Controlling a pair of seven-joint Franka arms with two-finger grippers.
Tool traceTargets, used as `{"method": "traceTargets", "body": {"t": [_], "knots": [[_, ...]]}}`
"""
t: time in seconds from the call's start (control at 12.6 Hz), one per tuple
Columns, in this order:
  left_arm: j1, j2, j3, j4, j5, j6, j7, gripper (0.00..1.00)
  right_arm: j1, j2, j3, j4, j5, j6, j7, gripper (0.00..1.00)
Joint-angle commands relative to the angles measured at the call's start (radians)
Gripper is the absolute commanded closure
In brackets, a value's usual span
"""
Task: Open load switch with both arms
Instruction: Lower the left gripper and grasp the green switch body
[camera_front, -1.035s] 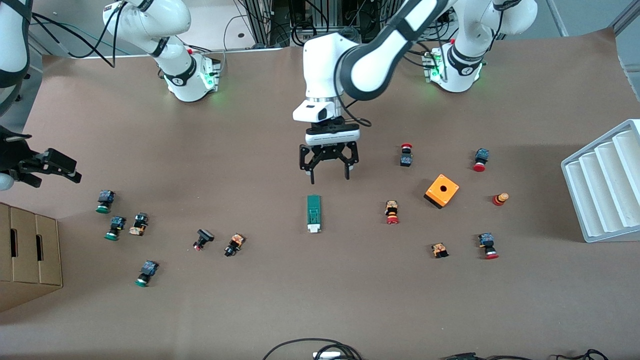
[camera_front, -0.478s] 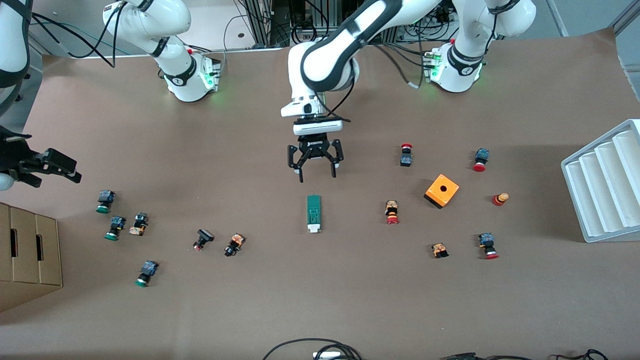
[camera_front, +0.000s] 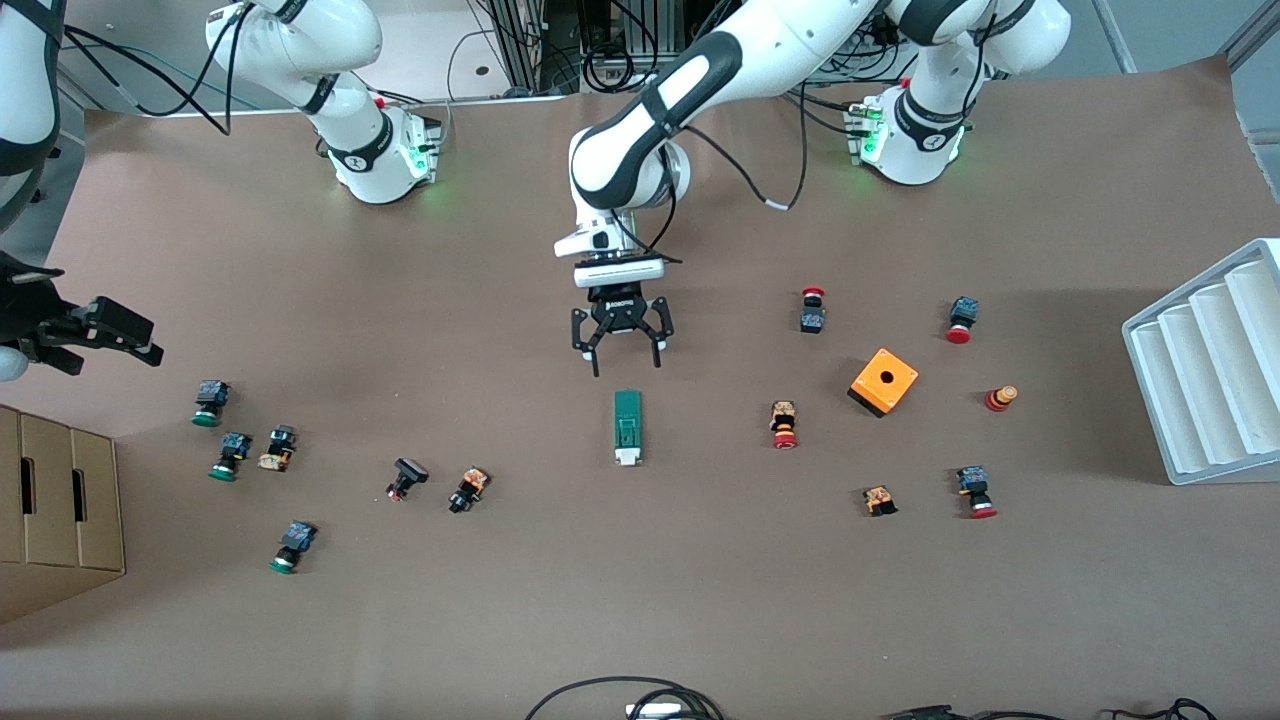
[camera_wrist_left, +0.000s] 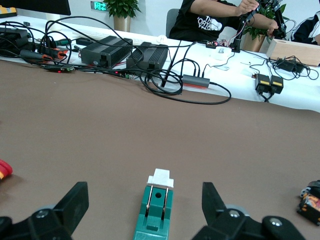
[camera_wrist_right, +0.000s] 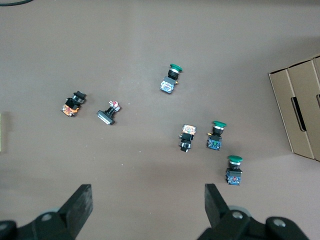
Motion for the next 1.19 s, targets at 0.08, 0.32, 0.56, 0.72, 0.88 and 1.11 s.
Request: {"method": "traceTargets", "body": {"t": [0.08, 0.32, 0.56, 0.72, 0.88, 1.11], "knots": [[-0.026, 0.077, 0.0, 0.065, 0.042, -0.099, -0.026, 0.01, 0.002, 0.01, -0.001, 0.016, -0.012, 0.007, 0.001, 0.0], [-0.031, 0.143, 0.0, 0.067, 0.165, -0.108, -0.07, 0.0, -0.006, 0.01, -0.001, 0.016, -0.009, 0.01, -0.007, 0.0], [-0.034, 0.203, 0.0, 0.087, 0.222, -0.156, -0.119, 0.0, 0.005, 0.025, 0.001, 0.017, -0.012, 0.011, -0.005, 0.0], [-0.039, 0.229, 0.0, 0.091, 0.257, -0.174, -0.151, 0.0, 0.006, 0.05, 0.004, 0.016, -0.012, 0.007, -0.028, 0.0], [-0.04, 0.259, 0.0, 0.136, 0.257, -0.194, -0.155, 0.0, 0.005, 0.08, 0.004, 0.016, -0.009, 0.002, -0.141, 0.0], [-0.042, 0.266, 0.0, 0.145, 0.259, -0.196, -0.154, 0.0, 0.008, 0.159, 0.008, 0.025, 0.03, 0.02, -0.321, 0.0]]}}
